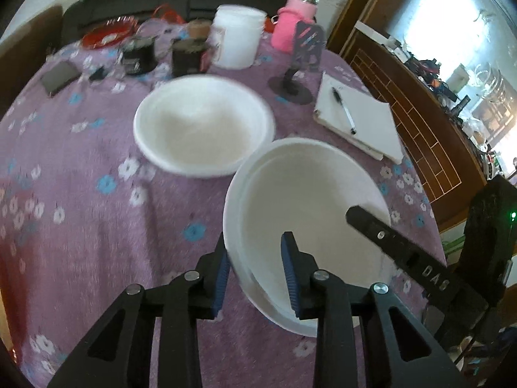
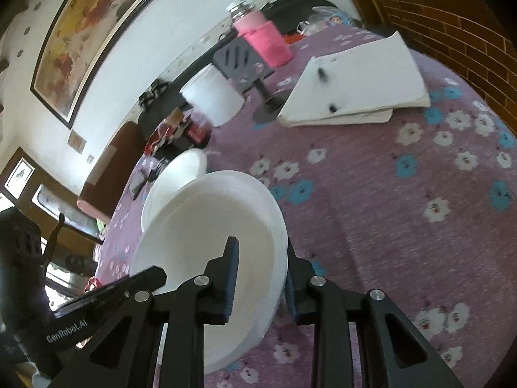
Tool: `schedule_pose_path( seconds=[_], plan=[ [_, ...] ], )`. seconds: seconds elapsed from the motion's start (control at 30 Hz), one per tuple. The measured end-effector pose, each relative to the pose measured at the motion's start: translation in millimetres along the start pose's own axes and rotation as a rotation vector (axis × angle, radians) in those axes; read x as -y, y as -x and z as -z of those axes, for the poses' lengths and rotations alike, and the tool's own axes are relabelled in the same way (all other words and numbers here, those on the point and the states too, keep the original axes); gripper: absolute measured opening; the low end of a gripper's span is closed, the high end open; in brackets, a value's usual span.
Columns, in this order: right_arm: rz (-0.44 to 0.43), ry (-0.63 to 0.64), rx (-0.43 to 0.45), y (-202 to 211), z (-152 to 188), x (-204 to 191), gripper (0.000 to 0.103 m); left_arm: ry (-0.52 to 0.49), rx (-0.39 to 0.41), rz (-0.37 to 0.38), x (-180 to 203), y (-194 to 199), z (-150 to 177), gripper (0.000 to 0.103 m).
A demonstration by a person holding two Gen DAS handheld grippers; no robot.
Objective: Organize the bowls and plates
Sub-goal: 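Lift the white bowl with both grippers and carry it toward the stack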
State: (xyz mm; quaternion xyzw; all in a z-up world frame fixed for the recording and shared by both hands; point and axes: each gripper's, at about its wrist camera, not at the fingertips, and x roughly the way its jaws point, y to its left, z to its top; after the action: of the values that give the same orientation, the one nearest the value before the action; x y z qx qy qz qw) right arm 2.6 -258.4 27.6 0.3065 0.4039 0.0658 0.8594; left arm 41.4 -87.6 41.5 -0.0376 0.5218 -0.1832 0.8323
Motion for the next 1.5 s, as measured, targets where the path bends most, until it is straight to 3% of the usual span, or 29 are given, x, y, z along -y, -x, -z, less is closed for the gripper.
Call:
schedule_pose_path(
  seconds=[0.17,0.4,0.43,0.53,0.83,1.07,1.5],
  plan=[
    [0.007,-0.008,0.014,1.1,0.0,2.9,0.028,0.051,-0.029,0.003,-11.0,-16.7,2.3,0.028],
    [0.035,0.007,0.006,-5.5,2.1,0.3,0.028,0.048,-0.026,0.006,-5.3,-30.5,3.3,0.028],
    [0.037,0.014,0.009,-5.5,2.6,-1.0,0.028,0.043,-0.023,0.003,-3.5,-31.3,3.4,0.027],
    [0.063,0.036,0.018,-6.4,4.2,-4.9,0.028,0.015,0.004,-0.017,-1.3,-28.0,4.5,0.011],
    [0.086,0.098,0.030,-10.0,12.9,-17.2,0.013,-0.008,0.082,-0.059,-8.7,1.1,10.9,0.011],
    [0.094,0.257,0.061,-8.3,34.4,-55.9,0.012,0.028,0.119,-0.083,-32.9,27.7,32.4,0.011],
    [0.070,0.391,0.052,17.3,81.7,-140.4,0.012,0.134,0.191,-0.076,-95.1,97.4,78.9,0.012]
  ],
)
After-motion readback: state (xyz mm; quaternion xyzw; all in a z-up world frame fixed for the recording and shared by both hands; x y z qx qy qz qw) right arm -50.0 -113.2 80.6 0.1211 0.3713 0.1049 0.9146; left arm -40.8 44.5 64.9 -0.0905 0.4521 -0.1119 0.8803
